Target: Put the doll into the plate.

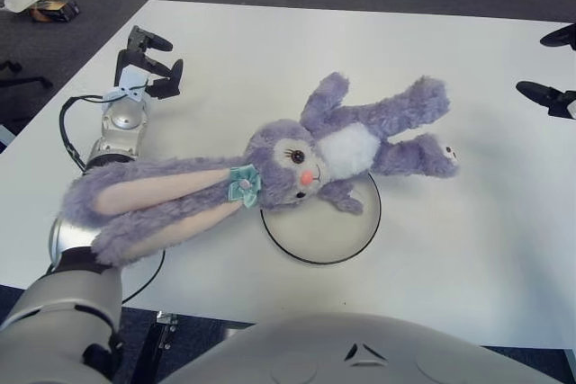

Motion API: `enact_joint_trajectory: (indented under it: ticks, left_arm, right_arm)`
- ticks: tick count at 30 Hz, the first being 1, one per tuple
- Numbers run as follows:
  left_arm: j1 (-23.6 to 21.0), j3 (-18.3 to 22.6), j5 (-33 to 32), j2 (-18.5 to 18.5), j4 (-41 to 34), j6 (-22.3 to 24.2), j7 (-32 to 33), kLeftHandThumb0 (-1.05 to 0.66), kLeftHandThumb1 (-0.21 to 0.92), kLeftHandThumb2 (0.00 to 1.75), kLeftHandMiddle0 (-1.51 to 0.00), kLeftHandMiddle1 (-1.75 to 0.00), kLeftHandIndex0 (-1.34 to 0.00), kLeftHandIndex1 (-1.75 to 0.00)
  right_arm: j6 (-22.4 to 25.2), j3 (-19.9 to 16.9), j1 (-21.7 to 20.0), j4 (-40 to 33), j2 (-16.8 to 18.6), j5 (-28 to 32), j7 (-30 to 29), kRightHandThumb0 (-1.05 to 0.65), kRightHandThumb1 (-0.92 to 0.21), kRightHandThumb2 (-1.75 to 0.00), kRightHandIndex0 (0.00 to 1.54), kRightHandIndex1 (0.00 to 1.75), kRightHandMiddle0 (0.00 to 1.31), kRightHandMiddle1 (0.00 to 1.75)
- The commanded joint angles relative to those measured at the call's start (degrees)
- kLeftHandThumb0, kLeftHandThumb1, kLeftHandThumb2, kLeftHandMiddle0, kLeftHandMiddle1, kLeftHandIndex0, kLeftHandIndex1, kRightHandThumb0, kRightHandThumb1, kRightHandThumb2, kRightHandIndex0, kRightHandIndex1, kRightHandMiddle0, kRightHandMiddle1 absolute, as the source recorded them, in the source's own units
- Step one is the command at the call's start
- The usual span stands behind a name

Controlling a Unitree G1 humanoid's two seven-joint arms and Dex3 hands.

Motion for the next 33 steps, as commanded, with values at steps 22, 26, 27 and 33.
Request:
enact_joint_trajectory:
  ticks: [22,26,27,33]
  left_arm:
    - [-9.5,4.2,-4.2,3.4,3.8,0.4,-7.4,-0.01,0.56,0.96,-0.55,-1.53,-0.23,-1.75]
    - [-10.3,6.1,-7.0,3.0,3.9,0.6,-11.5,-0.01,0.64,0.85,-0.51,-1.48,-0.22,-1.75]
    - [-10.4,6.5,-7.7,2.7,3.4,0.7,-12.5,-0.01,0.65,0.83,-0.51,-1.47,-0.22,-1.75]
    - [-10.1,8.3,-12.6,-0.8,-0.8,2.2,-18.4,-0.01,0.74,0.70,-0.47,-1.42,-0.20,-1.75]
  right_arm:
    - [1.3,3.5,7.2,0.3,2.7,2.8,-3.0,-0.81,-0.92,-0.58,0.09,0.83,0.00,1.00]
    - [2.7,4.1,6.3,1.1,6.5,3.5,-6.7,-0.77,-0.92,-0.62,0.12,0.89,0.00,0.92]
    - [3.4,3.9,5.9,1.2,7.5,4.2,-7.4,-0.76,-0.92,-0.63,0.13,0.90,0.00,0.90]
    - [8.7,2.4,2.9,0.3,14.3,10.2,-10.1,-0.64,-0.92,-0.73,0.14,0.90,0.00,0.75]
